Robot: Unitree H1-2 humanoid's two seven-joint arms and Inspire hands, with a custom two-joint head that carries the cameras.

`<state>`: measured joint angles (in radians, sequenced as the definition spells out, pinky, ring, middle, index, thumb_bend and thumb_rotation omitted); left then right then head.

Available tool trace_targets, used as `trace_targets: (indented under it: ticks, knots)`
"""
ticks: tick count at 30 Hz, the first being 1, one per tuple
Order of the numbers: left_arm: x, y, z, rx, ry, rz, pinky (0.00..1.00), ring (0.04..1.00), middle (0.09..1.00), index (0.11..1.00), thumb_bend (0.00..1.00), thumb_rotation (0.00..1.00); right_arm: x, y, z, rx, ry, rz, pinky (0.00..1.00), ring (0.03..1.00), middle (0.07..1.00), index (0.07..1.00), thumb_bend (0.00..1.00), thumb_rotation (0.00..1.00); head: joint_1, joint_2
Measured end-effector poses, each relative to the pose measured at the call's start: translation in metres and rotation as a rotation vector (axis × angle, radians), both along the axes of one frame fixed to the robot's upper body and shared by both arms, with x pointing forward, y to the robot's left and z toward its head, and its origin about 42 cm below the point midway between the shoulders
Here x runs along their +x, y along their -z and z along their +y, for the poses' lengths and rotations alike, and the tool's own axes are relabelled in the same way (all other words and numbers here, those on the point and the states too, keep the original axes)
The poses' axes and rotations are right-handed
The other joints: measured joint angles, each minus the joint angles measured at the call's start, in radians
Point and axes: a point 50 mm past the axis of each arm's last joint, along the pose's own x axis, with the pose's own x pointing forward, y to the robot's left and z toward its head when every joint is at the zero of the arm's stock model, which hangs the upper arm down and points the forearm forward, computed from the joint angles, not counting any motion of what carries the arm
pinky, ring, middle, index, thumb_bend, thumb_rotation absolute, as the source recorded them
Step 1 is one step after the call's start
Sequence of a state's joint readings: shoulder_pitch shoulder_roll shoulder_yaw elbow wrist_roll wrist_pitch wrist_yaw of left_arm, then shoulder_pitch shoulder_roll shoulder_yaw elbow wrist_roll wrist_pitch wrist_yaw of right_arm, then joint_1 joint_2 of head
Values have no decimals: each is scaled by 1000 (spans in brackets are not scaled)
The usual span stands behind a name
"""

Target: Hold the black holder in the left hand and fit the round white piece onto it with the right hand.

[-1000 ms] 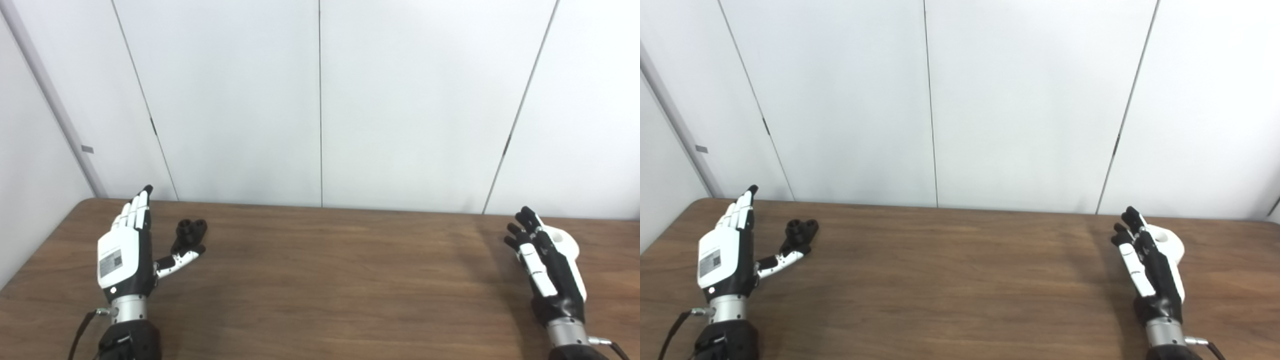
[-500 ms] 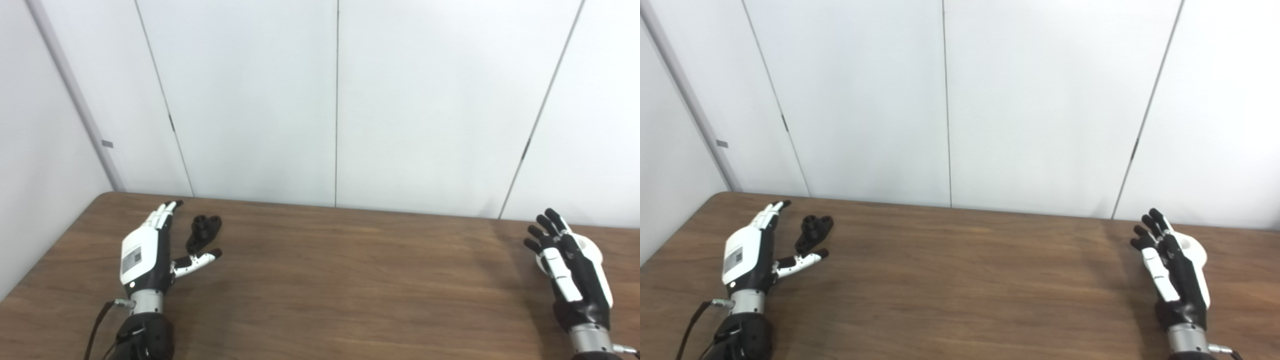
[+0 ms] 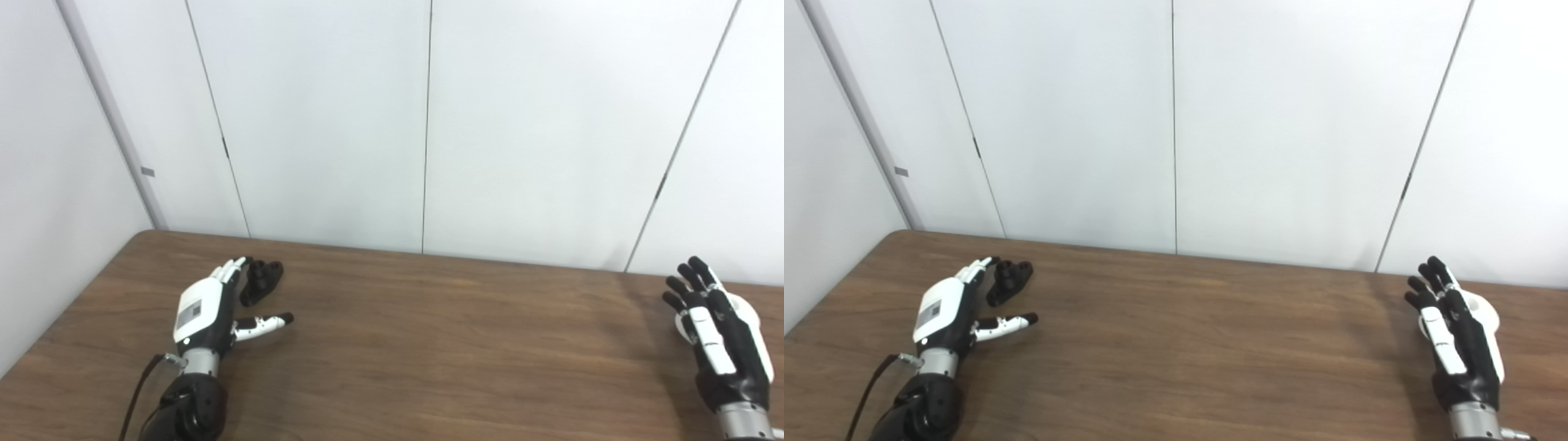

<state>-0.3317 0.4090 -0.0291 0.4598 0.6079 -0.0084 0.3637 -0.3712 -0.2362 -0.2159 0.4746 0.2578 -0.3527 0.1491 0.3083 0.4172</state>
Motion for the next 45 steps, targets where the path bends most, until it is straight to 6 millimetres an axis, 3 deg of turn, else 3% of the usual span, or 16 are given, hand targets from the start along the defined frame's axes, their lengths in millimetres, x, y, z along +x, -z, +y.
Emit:
trace_targets:
  ticks: [12, 21, 26, 31, 45]
  knots:
    - [6, -5, -4, -7, 30, 8, 858, 947, 940, 919, 1000, 466, -11, 0, -4, -9, 3, 12, 849, 887, 917, 902, 446, 609, 12, 5]
    - [13, -18, -1, 7, 50, -8, 843, 938, 941, 918, 1000, 400, -12, -1, -4, -10, -8, 20, 866, 898, 930, 910, 473, 649, 8, 8]
    - [13, -20, 1, -21, 41, -52, 768, 893, 944, 941, 1000, 375, -12, -1, -3, -16, -10, 20, 842, 886, 921, 902, 467, 645, 8, 8]
    - [12, -17, 6, -72, -4, -133, 694, 849, 930, 986, 1000, 418, -14, -1, -4, -13, -6, 18, 839, 882, 909, 887, 436, 607, 6, 6]
    - [18, -25, 7, -98, -14, -163, 786, 907, 947, 922, 978, 361, -20, 0, -5, -22, 9, 32, 849, 890, 922, 901, 388, 640, 8, 6]
